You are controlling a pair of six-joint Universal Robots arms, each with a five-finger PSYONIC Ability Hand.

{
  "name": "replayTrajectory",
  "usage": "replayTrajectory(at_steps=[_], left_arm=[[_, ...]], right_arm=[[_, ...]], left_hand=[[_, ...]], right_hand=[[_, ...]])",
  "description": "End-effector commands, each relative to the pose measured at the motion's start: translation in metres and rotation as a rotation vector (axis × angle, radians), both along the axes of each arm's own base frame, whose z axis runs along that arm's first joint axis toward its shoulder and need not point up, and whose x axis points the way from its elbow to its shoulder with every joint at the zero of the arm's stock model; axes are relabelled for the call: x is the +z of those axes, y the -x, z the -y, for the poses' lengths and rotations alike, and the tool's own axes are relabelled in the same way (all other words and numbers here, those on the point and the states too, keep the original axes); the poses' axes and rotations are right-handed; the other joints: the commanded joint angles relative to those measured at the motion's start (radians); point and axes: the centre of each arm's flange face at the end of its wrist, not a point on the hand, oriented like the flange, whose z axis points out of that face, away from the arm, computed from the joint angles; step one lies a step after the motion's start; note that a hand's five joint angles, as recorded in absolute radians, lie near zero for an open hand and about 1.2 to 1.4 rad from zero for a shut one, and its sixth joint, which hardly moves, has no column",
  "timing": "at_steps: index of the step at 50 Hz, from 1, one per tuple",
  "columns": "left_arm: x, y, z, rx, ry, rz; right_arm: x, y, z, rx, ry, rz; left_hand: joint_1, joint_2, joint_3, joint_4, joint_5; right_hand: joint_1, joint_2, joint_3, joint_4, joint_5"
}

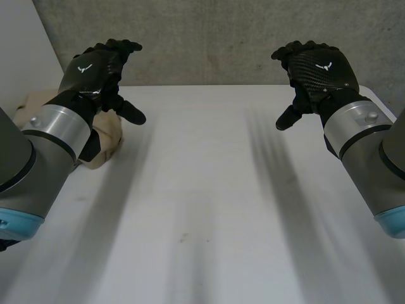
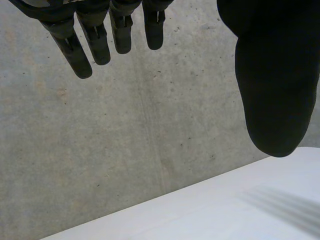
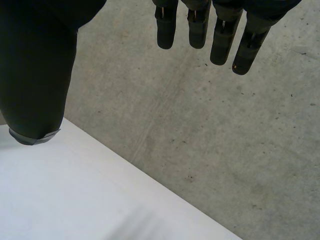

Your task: Fold the laundry.

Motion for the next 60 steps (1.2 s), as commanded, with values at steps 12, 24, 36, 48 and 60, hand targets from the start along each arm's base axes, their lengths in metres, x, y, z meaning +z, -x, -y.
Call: replayTrajectory(at_steps=[12,24,36,48,60], left_arm=[[-0.020,-0.011,0.053,0.106,0.109,0.349],[-0.101,-0.058,0.163,0.265,0.169,0.846],[-0.127,-0.068,0.211,0.319,0.258,0.815],[-0.006,0.033,0.099,0.110,0.354,0.331],[-0.041,0.088,0.011,-0.158,0.189,0.286]], right_arm=[[0.001,0.001,0.002,-0.004,0.009,-0.006],[-0.002,0.006,0.006,-0.023,0.002,-0.021],[-0.004,0.006,0.006,-0.021,-0.003,-0.025],[0.000,0.013,0.014,-0.048,0.010,-0.017],[0.006,0.026,0.025,-0.094,0.021,-0.015]], left_hand=[[-0.032,-0.030,-0.036,-0.028,-0.053],[-0.032,-0.030,-0.036,-0.028,-0.053],[1.189,1.191,1.185,1.193,1.169],[1.189,1.191,1.186,1.194,1.169],[-0.032,-0.030,-0.036,-0.028,-0.053]], right_hand=[[-0.023,-0.049,-0.041,-0.061,-0.067],[-0.023,-0.049,-0.041,-0.061,-0.067],[-0.023,-0.049,-0.041,-0.061,-0.067],[-0.023,-0.049,-0.041,-0.061,-0.067],[-0.023,-0.049,-0.041,-0.061,-0.067]])
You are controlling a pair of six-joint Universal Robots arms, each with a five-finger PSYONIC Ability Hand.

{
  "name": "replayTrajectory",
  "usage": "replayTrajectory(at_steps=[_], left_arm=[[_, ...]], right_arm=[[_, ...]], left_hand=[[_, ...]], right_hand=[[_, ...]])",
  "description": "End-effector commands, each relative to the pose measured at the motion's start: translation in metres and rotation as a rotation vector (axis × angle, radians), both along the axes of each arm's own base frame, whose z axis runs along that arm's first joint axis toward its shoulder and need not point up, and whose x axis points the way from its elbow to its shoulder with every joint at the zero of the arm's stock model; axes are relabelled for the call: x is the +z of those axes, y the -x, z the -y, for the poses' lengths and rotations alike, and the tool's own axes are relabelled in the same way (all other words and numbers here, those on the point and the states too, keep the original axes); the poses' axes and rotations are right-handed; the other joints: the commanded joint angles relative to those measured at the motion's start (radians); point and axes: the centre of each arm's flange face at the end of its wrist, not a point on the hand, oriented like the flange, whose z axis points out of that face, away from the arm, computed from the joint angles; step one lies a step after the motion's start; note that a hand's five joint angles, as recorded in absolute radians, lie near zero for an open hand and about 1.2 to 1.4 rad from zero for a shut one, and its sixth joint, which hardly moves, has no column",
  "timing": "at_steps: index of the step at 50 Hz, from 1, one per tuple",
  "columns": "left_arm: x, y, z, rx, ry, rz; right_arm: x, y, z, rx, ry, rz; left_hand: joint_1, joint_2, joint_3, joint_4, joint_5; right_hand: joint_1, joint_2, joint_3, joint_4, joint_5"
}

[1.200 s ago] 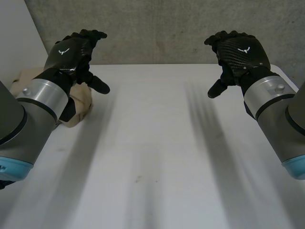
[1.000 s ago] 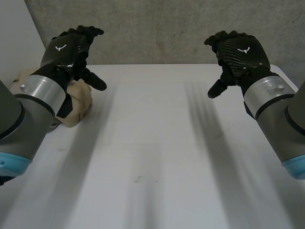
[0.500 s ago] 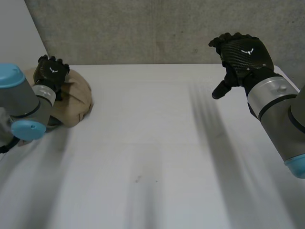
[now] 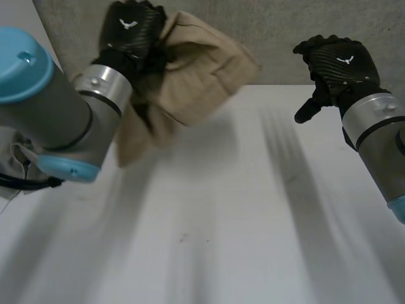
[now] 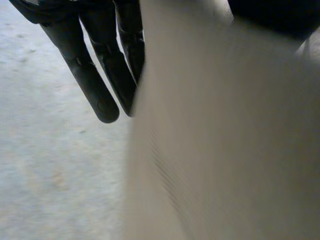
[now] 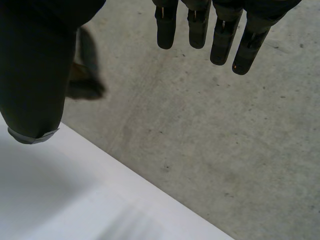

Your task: Fold the laundry.

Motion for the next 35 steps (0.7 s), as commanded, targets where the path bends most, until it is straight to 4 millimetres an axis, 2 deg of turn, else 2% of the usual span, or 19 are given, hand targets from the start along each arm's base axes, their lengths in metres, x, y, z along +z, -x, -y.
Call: replayTrajectory(at_steps=[1,2,7,17,21,26,29,33,35], left_arm=[[-0.073,0.026,-0.033,-0.097,-0.206,0.142],[-0.089,0.030,-0.043,-0.118,-0.250,0.185],[-0.109,0.025,-0.059,-0.125,-0.348,0.243],[-0.088,-0.010,-0.088,-0.095,-0.435,0.222],[-0.086,-0.029,-0.083,-0.048,-0.472,0.175],[-0.092,-0.046,-0.064,0.017,-0.504,0.128],[-0.102,-0.048,-0.056,0.024,-0.534,0.128],[-0.132,-0.038,-0.040,0.024,-0.581,0.152],[-0.141,-0.034,-0.034,0.022,-0.594,0.159]], right_arm=[[0.003,0.004,0.004,-0.014,0.002,0.001],[0.004,0.004,0.004,-0.014,0.004,0.001],[0.005,0.003,0.003,-0.003,0.000,-0.032],[0.004,0.002,-0.007,0.012,-0.048,-0.172],[-0.006,0.004,-0.015,0.023,-0.146,-0.173],[-0.029,0.009,-0.022,0.012,-0.325,-0.060],[-0.041,0.010,-0.025,0.008,-0.393,-0.009],[-0.060,0.013,-0.029,-0.006,-0.482,0.038],[-0.077,0.011,-0.028,0.000,-0.543,0.043]], left_hand=[[-0.846,-0.883,-0.877,-0.900,-0.869],[-0.849,-0.886,-0.880,-0.904,-0.872],[-0.849,-0.886,-0.880,-0.904,-0.872],[-0.849,-0.886,-0.880,-0.904,-0.872],[-0.849,-0.886,-0.880,-0.904,-0.872],[-0.849,-0.886,-0.880,-0.904,-0.872],[-0.842,-0.879,-0.874,-0.897,-0.866],[-0.842,-0.879,-0.874,-0.897,-0.866],[-0.845,-0.882,-0.876,-0.900,-0.869]], right_hand=[[-0.023,-0.049,-0.041,-0.061,-0.067],[-0.023,-0.049,-0.041,-0.061,-0.067],[-0.023,-0.049,-0.041,-0.061,-0.067],[-0.023,-0.049,-0.041,-0.061,-0.067],[-0.023,-0.049,-0.041,-0.061,-0.067],[-0.023,-0.049,-0.041,-0.061,-0.067],[-0.023,-0.049,-0.041,-0.061,-0.067],[-0.023,-0.049,-0.041,-0.061,-0.067],[-0.023,-0.049,-0.041,-0.061,-0.067]])
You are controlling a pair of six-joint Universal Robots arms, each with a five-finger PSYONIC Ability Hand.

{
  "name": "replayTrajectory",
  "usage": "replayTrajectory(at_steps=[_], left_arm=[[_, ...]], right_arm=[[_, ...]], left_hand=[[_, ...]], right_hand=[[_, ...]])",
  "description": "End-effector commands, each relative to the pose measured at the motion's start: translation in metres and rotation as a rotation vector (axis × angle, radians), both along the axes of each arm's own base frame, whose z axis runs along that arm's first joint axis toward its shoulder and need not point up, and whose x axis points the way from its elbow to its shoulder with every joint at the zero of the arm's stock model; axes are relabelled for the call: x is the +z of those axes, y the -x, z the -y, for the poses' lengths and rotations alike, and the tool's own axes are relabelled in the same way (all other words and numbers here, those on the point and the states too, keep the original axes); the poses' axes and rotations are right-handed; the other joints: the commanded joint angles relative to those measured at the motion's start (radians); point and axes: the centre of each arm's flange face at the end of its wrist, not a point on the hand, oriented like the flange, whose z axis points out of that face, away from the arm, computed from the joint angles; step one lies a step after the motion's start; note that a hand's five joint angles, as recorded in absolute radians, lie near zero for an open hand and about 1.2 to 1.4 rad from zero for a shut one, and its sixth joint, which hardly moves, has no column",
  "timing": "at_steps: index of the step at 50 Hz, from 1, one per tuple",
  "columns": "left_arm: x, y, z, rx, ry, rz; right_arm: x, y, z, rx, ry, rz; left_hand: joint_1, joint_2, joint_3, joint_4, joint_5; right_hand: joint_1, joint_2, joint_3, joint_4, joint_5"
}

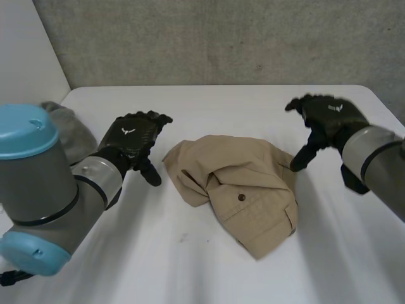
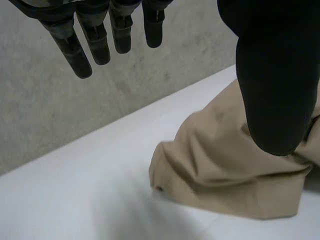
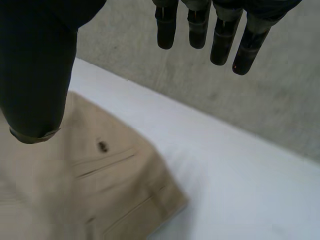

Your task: Fold the laundry.

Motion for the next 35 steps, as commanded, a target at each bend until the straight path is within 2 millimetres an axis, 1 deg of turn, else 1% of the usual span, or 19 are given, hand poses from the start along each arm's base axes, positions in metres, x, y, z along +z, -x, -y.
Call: replayTrajectory(at_steps=[1,5,11,12,14,15,16,17,18,20,22,24,25,26,28,29,32,33,35], left_arm=[[-0.047,0.016,0.030,-0.007,-0.071,0.032],[-0.064,0.032,0.039,-0.068,-0.096,0.031],[-0.072,0.057,0.039,-0.170,-0.089,0.009],[-0.073,0.060,0.039,-0.175,-0.084,0.008],[-0.075,0.067,0.042,-0.185,-0.071,0.005],[-0.075,0.068,0.043,-0.185,-0.064,0.002],[-0.072,0.071,0.046,-0.184,-0.050,-0.004],[-0.071,0.073,0.047,-0.182,-0.042,-0.005],[-0.070,0.074,0.047,-0.180,-0.035,-0.004],[-0.063,0.076,0.047,-0.161,-0.014,-0.004],[-0.056,0.078,0.044,-0.147,0.004,-0.007],[-0.028,0.079,0.038,-0.123,0.065,-0.029],[-0.012,0.078,0.037,-0.110,0.099,-0.045],[0.023,0.073,0.032,-0.088,0.171,-0.082],[0.057,0.065,0.028,-0.069,0.248,-0.116],[0.087,0.060,0.021,-0.065,0.324,-0.146],[0.128,0.051,0.010,-0.062,0.438,-0.188],[0.150,0.045,0.003,-0.059,0.503,-0.205],[0.166,0.040,-0.005,-0.063,0.547,-0.214]], right_arm=[[-0.042,0.000,-0.003,-0.017,-0.176,0.063],[-0.068,-0.006,-0.002,0.013,-0.267,0.063],[-0.099,-0.010,0.003,0.014,-0.336,0.040],[-0.101,-0.010,0.005,0.014,-0.335,0.040],[-0.103,-0.011,0.007,0.015,-0.324,0.045],[-0.101,-0.013,0.010,0.019,-0.297,0.052],[-0.100,-0.013,0.012,0.022,-0.279,0.051],[-0.098,-0.014,0.014,0.023,-0.258,0.050],[-0.093,-0.014,0.019,0.020,-0.213,0.052],[-0.083,-0.016,0.025,0.037,-0.144,0.048],[-0.060,-0.020,0.026,0.069,-0.042,0.017],[-0.038,-0.020,0.026,0.087,0.048,-0.014],[-0.016,-0.020,0.024,0.103,0.138,-0.055],[-0.006,-0.019,0.023,0.110,0.181,-0.078],[0.024,-0.019,0.022,0.120,0.316,-0.147],[0.033,-0.019,0.021,0.118,0.359,-0.169],[0.073,-0.017,0.017,0.108,0.518,-0.233],[0.083,-0.016,0.016,0.103,0.554,-0.239],[0.112,-0.014,0.010,0.085,0.649,-0.245]], left_hand=[[-0.007,-0.024,-0.031,-0.023,-0.047],[0.016,0.000,-0.008,0.001,-0.024],[0.116,0.099,0.092,0.100,0.076],[0.177,0.161,0.153,0.162,0.137],[0.529,0.512,0.505,0.513,0.489],[0.672,0.656,0.648,0.657,0.633],[0.988,0.971,0.964,0.972,0.948],[1.145,1.129,1.121,1.129,1.105],[1.210,1.194,1.186,1.195,1.170],[1.211,1.194,1.187,1.195,1.171],[1.211,1.194,1.187,1.195,1.171],[1.211,1.194,1.187,1.195,1.171],[1.211,1.194,1.187,1.195,1.171],[1.211,1.194,1.187,1.195,1.171],[1.211,1.194,1.187,1.195,1.171],[1.211,1.194,1.187,1.195,1.171],[1.211,1.194,1.187,1.195,1.171],[1.211,1.194,1.187,1.195,1.171],[1.211,1.194,1.187,1.195,1.171]], right_hand=[[-0.023,-0.049,-0.041,-0.061,-0.067],[-0.023,-0.049,-0.041,-0.061,-0.067],[-0.023,-0.049,-0.041,-0.061,-0.067],[0.089,0.063,0.071,0.050,0.045],[0.359,0.333,0.341,0.320,0.315],[0.665,0.640,0.648,0.627,0.621],[0.869,0.843,0.851,0.830,0.825],[1.063,1.037,1.045,1.024,1.019],[1.197,1.172,1.180,1.159,1.153],[1.199,1.173,1.181,1.160,1.155],[1.199,1.173,1.181,1.160,1.155],[1.199,1.173,1.181,1.160,1.155],[1.199,1.173,1.181,1.160,1.155],[1.199,1.173,1.181,1.160,1.155],[1.199,1.173,1.181,1.160,1.155],[1.199,1.173,1.181,1.160,1.155],[1.199,1.173,1.181,1.160,1.155],[1.199,1.173,1.181,1.160,1.155],[1.199,1.173,1.181,1.160,1.155]])
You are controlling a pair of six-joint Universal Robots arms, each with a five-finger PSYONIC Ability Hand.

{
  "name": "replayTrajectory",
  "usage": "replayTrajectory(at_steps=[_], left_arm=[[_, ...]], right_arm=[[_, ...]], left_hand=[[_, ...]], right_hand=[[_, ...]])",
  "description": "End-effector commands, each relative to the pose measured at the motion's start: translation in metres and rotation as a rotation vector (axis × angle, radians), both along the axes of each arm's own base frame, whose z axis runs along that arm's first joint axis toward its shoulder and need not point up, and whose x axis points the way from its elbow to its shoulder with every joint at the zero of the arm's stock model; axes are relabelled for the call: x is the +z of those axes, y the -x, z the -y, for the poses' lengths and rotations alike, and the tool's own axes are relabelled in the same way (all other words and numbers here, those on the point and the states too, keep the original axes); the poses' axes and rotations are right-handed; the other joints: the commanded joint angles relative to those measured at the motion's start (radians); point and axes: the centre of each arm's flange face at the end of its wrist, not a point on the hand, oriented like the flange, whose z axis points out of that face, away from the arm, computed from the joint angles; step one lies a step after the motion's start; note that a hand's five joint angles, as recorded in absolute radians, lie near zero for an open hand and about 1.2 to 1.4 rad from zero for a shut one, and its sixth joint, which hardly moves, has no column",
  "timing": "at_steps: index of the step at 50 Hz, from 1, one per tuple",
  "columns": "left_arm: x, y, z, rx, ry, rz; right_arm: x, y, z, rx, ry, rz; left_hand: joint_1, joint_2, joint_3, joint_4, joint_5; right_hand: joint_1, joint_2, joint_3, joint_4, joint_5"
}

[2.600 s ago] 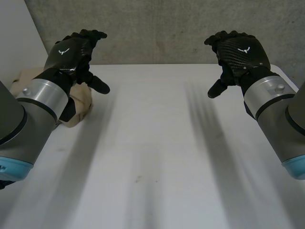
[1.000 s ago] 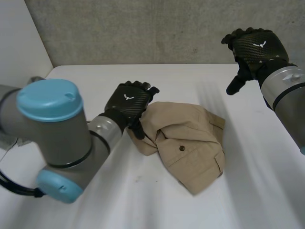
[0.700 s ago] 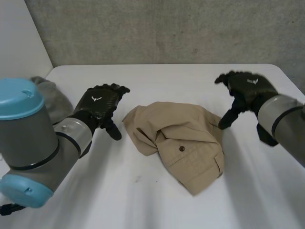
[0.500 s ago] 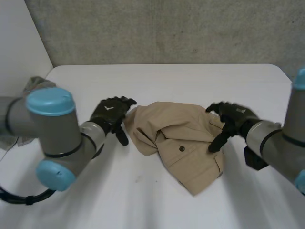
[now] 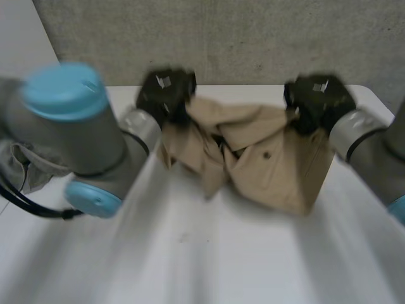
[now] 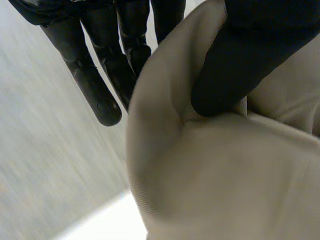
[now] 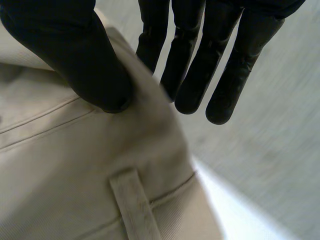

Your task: Fold the laundry.

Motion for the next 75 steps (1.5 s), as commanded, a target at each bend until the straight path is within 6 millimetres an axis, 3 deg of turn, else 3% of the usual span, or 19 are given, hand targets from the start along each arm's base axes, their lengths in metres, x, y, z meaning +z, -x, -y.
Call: replayTrajectory(at_steps=[1,3,7,16,24,29,39,41,45,46,47,50,52,53,55,58,65,69,75], left_arm=[[0.109,-0.027,-0.036,0.012,0.288,-0.109],[0.119,-0.029,-0.044,-0.017,0.318,-0.111],[0.118,-0.028,-0.051,-0.070,0.313,-0.095],[0.091,-0.032,-0.059,-0.082,0.178,-0.005],[0.102,-0.044,-0.063,-0.065,0.182,-0.006],[0.082,-0.044,-0.046,-0.044,0.138,0.021],[-0.008,-0.024,0.031,0.006,0.003,0.102],[-0.024,-0.019,0.052,0.023,0.014,0.095],[-0.033,-0.015,0.083,0.064,0.070,0.061],[-0.033,-0.014,0.087,0.073,0.082,0.054],[-0.033,-0.015,0.091,0.085,0.091,0.048],[-0.024,-0.018,0.101,0.144,0.130,0.019],[-0.021,-0.021,0.102,0.184,0.131,0.004],[-0.022,-0.021,0.102,0.190,0.127,0.003],[-0.024,-0.020,0.098,0.196,0.119,0.009],[-0.007,-0.027,0.081,0.201,0.123,0.008],[-0.001,-0.049,0.020,0.179,0.052,0.057],[-0.014,-0.065,-0.039,0.128,-0.070,0.140],[-0.045,-0.078,-0.098,0.058,-0.225,0.255]], right_arm=[[0.097,0.006,-0.015,-0.023,0.368,-0.086],[0.110,0.007,-0.017,-0.027,0.398,-0.084],[0.120,0.008,-0.021,-0.018,0.393,-0.088],[0.116,0.011,-0.031,0.001,0.315,-0.144],[0.116,0.008,-0.035,0.042,0.313,-0.146],[0.093,-0.004,-0.028,0.074,0.243,-0.167],[0.007,-0.032,0.012,0.090,0.042,-0.234],[-0.005,-0.041,0.018,0.098,0.032,-0.230],[-0.031,-0.062,0.035,0.098,0.048,-0.153],[-0.038,-0.066,0.042,0.096,0.067,-0.119],[-0.041,-0.068,0.046,0.092,0.077,-0.104],[-0.040,-0.072,0.056,0.073,0.140,-0.062],[-0.037,-0.073,0.057,0.063,0.160,-0.054],[-0.034,-0.073,0.057,0.058,0.165,-0.052],[-0.027,-0.069,0.057,0.031,0.173,-0.048],[-0.006,-0.060,0.048,-0.003,0.185,-0.049],[0.010,-0.034,0.015,-0.010,0.074,-0.171],[-0.013,-0.006,0.010,-0.031,-0.069,-0.304],[-0.048,0.022,-0.015,0.077,-0.171,-0.426]], left_hand=[[0.257,0.202,0.209,0.200,0.240],[0.257,0.202,0.209,0.200,0.240],[0.257,0.202,0.209,0.200,0.240],[0.257,0.202,0.209,0.200,0.240],[0.257,0.202,0.209,0.200,0.240],[0.257,0.202,0.209,0.200,0.240],[0.204,0.150,0.157,0.147,0.187],[0.096,0.041,0.048,0.039,0.079],[-0.186,-0.240,-0.233,-0.243,-0.203],[-0.256,-0.311,-0.304,-0.313,-0.273],[-0.338,-0.393,-0.386,-0.395,-0.355],[-0.702,-0.757,-0.750,-0.759,-0.719],[-0.965,-1.020,-1.013,-1.022,-0.982],[-0.965,-1.020,-1.013,-1.022,-0.982],[-0.965,-1.020,-1.013,-1.022,-0.982],[-0.965,-1.020,-1.013,-1.022,-0.982],[-0.947,-1.001,-0.994,-1.004,-0.964],[-0.871,-0.925,-0.918,-0.928,-0.888],[-0.736,-0.790,-0.783,-0.793,-0.752]], right_hand=[[0.420,0.231,0.218,0.212,0.237],[0.420,0.231,0.218,0.212,0.237],[0.420,0.231,0.218,0.212,0.237],[0.420,0.231,0.218,0.212,0.237],[0.420,0.231,0.218,0.212,0.237],[0.420,0.231,0.218,0.212,0.237],[0.420,0.231,0.218,0.212,0.237],[0.420,0.231,0.218,0.212,0.237],[0.420,0.231,0.218,0.212,0.237],[0.381,0.192,0.179,0.172,0.198],[0.168,-0.021,-0.034,-0.040,-0.015],[-0.801,-0.990,-1.003,-1.010,-0.984],[-0.801,-0.990,-1.003,-1.010,-0.984],[-0.801,-0.990,-1.003,-1.010,-0.984],[-0.801,-0.990,-1.003,-1.010,-0.984],[-0.801,-0.990,-1.003,-1.010,-0.984],[-0.801,-0.990,-1.003,-1.010,-0.984],[-0.801,-0.990,-1.003,-1.010,-0.984],[-0.680,-0.869,-0.882,-0.888,-0.863]])
